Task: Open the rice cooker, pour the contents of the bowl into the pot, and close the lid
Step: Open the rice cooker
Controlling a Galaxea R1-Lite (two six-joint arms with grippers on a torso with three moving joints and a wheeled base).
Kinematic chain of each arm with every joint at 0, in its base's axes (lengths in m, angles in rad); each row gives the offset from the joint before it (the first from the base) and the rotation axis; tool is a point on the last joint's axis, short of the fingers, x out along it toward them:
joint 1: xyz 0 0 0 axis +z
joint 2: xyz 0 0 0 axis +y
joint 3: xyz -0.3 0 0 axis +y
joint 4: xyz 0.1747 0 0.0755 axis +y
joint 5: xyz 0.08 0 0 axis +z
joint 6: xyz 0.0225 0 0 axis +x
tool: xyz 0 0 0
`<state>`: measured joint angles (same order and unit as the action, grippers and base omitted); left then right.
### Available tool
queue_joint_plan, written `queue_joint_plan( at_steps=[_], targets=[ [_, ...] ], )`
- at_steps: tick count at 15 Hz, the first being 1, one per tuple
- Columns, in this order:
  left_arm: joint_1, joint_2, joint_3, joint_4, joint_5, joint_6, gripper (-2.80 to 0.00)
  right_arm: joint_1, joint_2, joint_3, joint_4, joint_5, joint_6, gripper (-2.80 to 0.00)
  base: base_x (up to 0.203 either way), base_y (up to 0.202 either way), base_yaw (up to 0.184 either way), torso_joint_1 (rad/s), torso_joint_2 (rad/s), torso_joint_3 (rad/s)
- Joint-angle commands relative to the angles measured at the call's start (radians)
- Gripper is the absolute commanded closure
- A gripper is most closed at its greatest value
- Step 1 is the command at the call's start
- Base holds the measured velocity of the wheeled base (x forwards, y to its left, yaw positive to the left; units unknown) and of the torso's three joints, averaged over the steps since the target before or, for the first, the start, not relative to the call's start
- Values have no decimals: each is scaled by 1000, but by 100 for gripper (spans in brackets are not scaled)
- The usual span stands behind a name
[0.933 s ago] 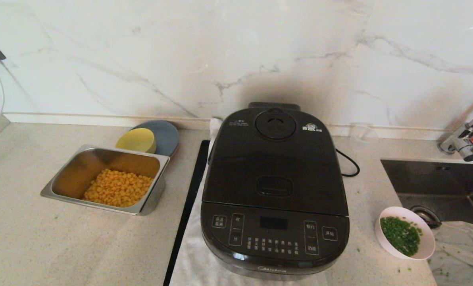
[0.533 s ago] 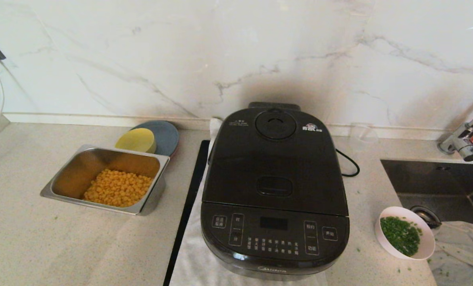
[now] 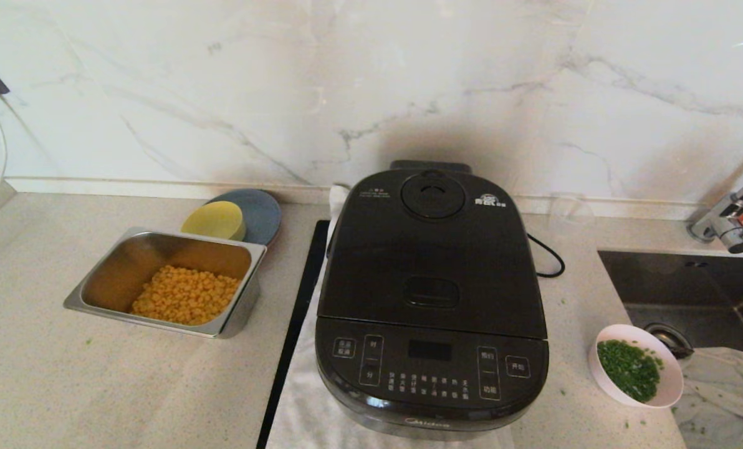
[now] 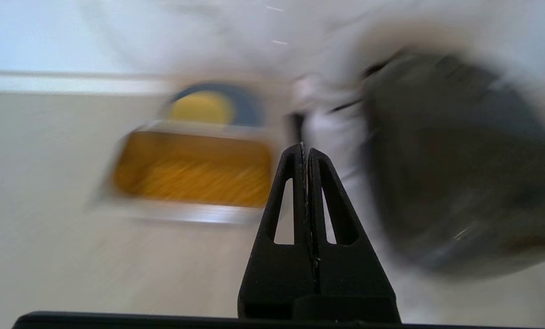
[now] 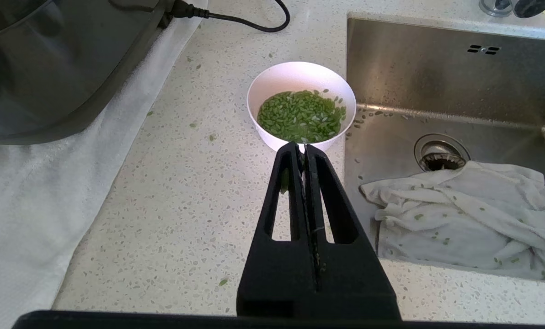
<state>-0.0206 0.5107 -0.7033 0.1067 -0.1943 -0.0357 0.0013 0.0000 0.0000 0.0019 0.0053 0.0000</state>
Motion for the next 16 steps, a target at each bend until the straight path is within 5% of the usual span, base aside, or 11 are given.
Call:
queue_joint_plan(
  at_steps=[1,5,9,11,16],
  targets=[
    [-10,368,-229,15,-97,-78,0,0,0,0,0,1,0,0,0,0,0,0,0,0],
    [-119,685,-477,63,-298,-237,0,0,0,0,0,1,0,0,0,0,0,0,0,0],
    [-373,907,-636,78,-331,-313,0,0,0,0,0,1,0,0,0,0,0,0,0,0],
    [-481,974,-677,75,-278,-330,0,0,0,0,0,1,0,0,0,0,0,0,0,0],
    [-748,1071,-663,41,3,-332,0,0,0,0,0,1,0,0,0,0,0,0,0,0]
  ],
)
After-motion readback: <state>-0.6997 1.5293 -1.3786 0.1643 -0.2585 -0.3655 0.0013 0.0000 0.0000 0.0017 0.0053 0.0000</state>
